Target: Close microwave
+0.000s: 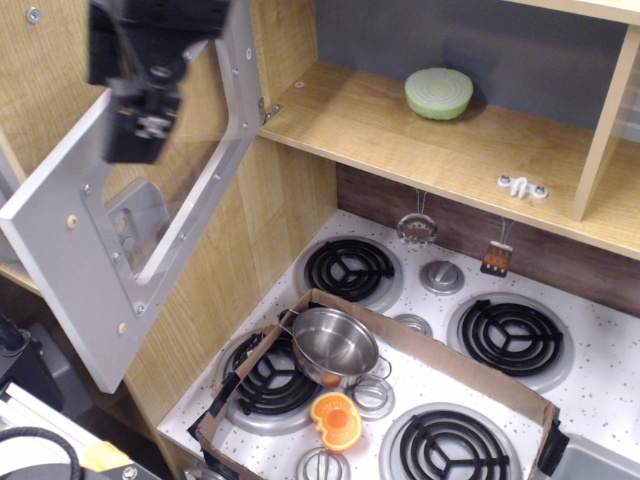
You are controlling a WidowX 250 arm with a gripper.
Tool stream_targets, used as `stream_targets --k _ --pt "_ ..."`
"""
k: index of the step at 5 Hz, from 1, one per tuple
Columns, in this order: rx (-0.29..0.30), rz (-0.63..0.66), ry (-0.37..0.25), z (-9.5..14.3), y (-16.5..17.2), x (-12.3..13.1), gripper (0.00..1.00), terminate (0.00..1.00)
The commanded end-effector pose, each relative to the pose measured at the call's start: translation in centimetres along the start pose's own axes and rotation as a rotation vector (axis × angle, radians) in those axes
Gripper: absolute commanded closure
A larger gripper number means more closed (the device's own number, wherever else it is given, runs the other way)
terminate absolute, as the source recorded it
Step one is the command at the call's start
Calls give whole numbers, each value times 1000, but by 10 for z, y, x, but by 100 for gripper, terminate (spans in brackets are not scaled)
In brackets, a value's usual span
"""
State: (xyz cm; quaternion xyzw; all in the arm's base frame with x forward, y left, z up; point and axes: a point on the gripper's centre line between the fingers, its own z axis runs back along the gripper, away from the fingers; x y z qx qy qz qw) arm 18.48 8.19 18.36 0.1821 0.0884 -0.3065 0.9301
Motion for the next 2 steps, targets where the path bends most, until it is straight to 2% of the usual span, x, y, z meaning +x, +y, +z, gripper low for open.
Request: stream_targets --k 1,2 --pt "81 -36 5 6 39 -17 0 0" --pt "75 -71 25 -5 49 -26 0 0"
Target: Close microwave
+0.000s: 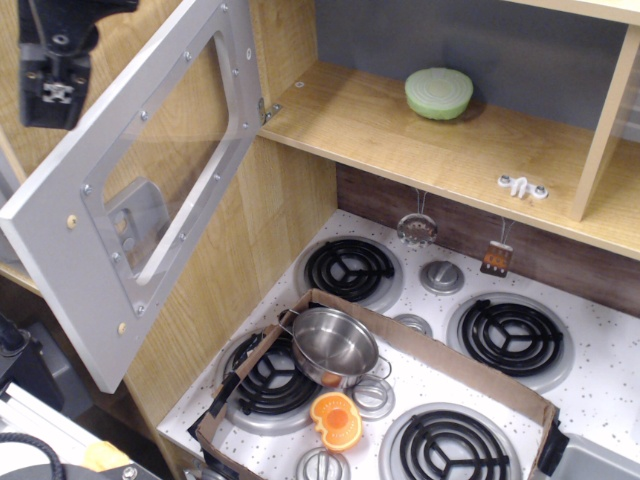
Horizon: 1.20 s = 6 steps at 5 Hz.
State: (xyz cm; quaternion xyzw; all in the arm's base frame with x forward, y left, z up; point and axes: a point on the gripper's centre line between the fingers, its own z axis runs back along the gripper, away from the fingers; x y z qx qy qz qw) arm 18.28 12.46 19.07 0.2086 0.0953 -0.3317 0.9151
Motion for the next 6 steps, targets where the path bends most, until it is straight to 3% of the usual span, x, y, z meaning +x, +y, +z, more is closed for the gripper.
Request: stream_targets --k 1,2,3,4,5,6 --pt "30 -24 19 -8 20 -8 0 0" --pt "21 -28 16 -27 20 -7 0 0" --pt "-3 -14 -25 -46 11 4 0 0" --pt "-16 28 -124 -56 4 28 0 0" --pt "-45 102 -290 -41 -2 59 0 0" --pt "10 155 -423 -19 -13 96 0 0"
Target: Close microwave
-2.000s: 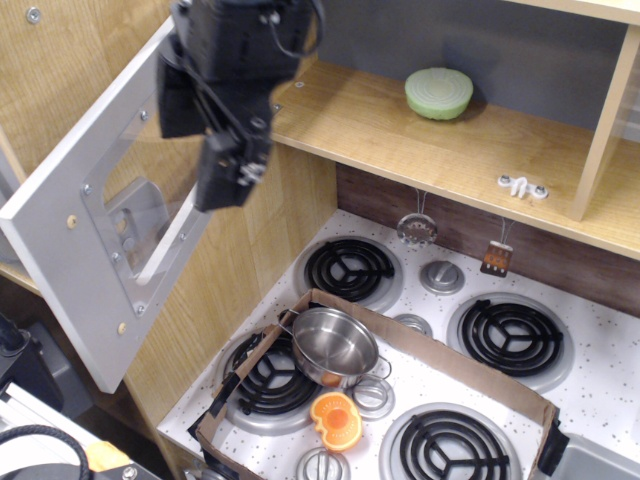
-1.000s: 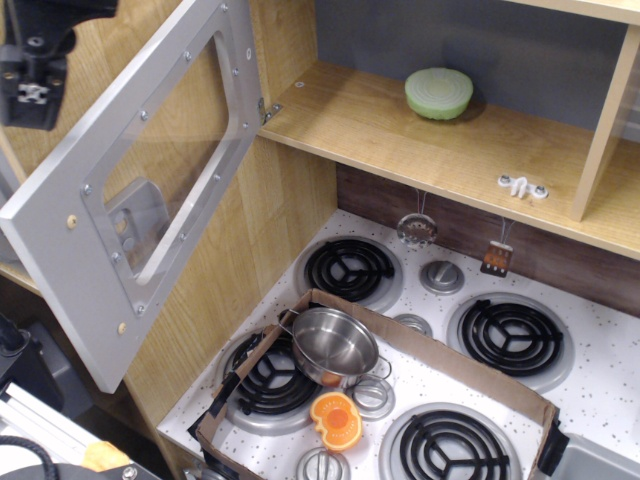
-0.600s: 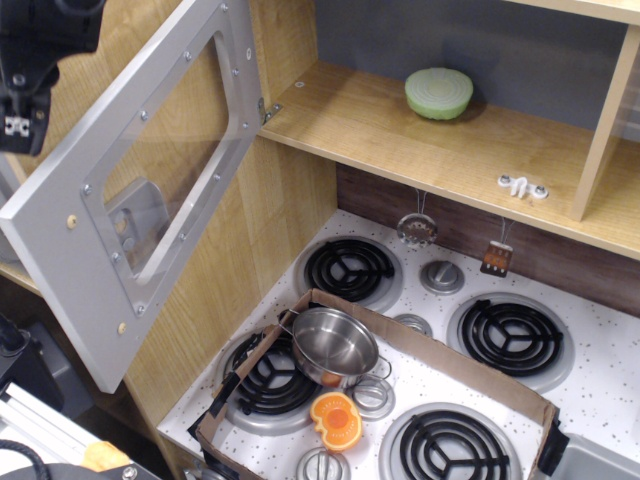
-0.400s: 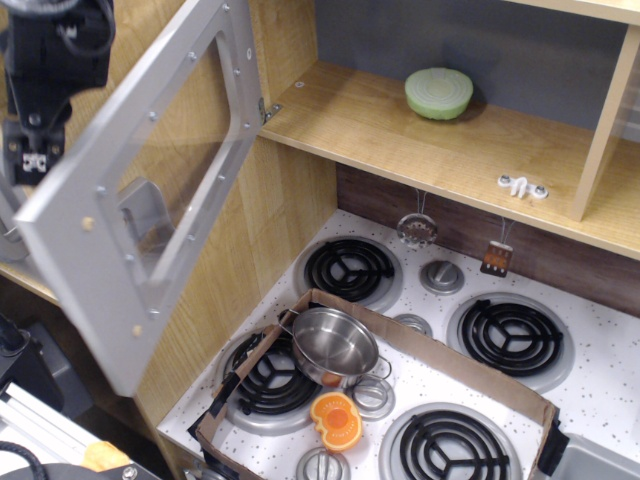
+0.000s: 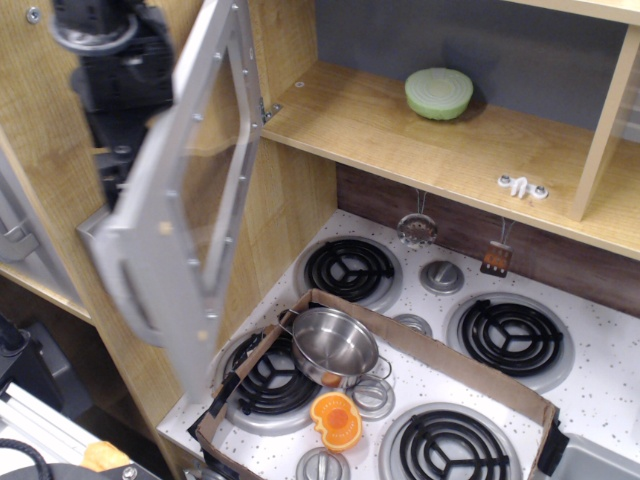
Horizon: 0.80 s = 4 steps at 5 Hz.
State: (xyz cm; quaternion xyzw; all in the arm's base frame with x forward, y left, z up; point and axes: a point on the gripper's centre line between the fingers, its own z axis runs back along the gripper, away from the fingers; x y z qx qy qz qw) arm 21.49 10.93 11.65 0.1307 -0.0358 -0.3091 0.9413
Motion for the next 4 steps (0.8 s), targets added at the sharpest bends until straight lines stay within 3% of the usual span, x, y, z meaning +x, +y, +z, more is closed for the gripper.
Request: stream_targets --k 1,2,4 --pt "81 37 -239 35 -20 85 0 0" --pt "107 14 -331 42 -33 122 0 0" --pt "171 -155 -419 45 -33 175 0 0"
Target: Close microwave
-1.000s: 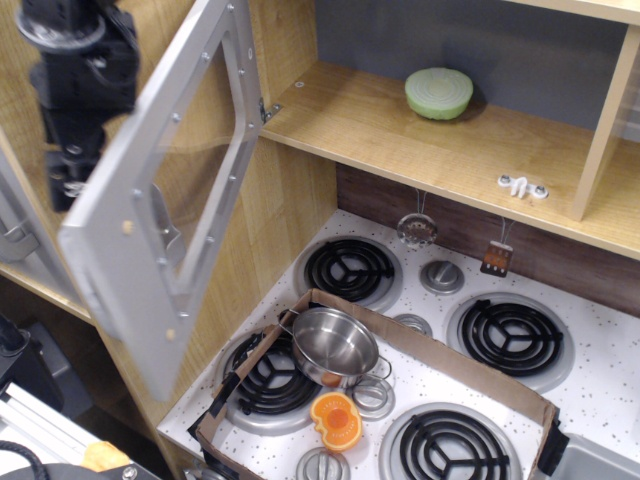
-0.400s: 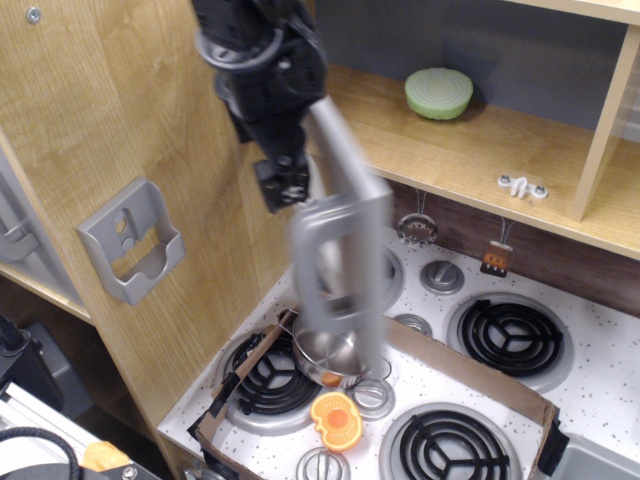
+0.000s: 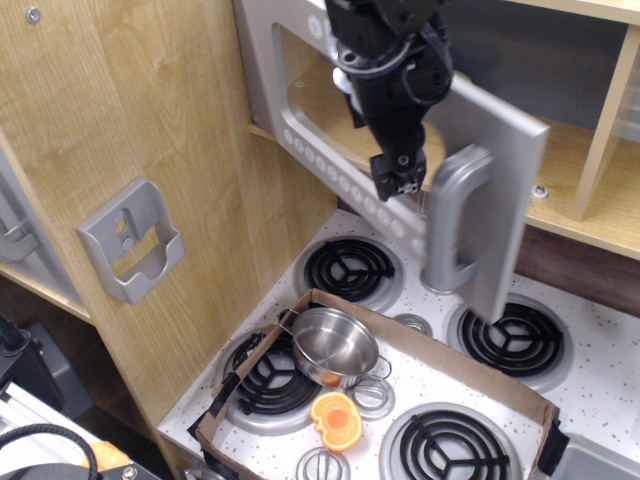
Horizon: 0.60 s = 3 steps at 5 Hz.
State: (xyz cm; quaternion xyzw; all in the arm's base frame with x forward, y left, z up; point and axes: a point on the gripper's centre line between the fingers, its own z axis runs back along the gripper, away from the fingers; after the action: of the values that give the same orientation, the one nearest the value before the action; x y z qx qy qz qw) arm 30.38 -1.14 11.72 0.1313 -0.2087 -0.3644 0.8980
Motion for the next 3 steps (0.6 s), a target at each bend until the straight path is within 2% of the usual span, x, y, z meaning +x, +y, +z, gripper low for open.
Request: stream_targets --k 1,3 --pt "52 -120 -100 14 21 61 0 0" --pt "51 -195 -128 9 28 91 0 0"
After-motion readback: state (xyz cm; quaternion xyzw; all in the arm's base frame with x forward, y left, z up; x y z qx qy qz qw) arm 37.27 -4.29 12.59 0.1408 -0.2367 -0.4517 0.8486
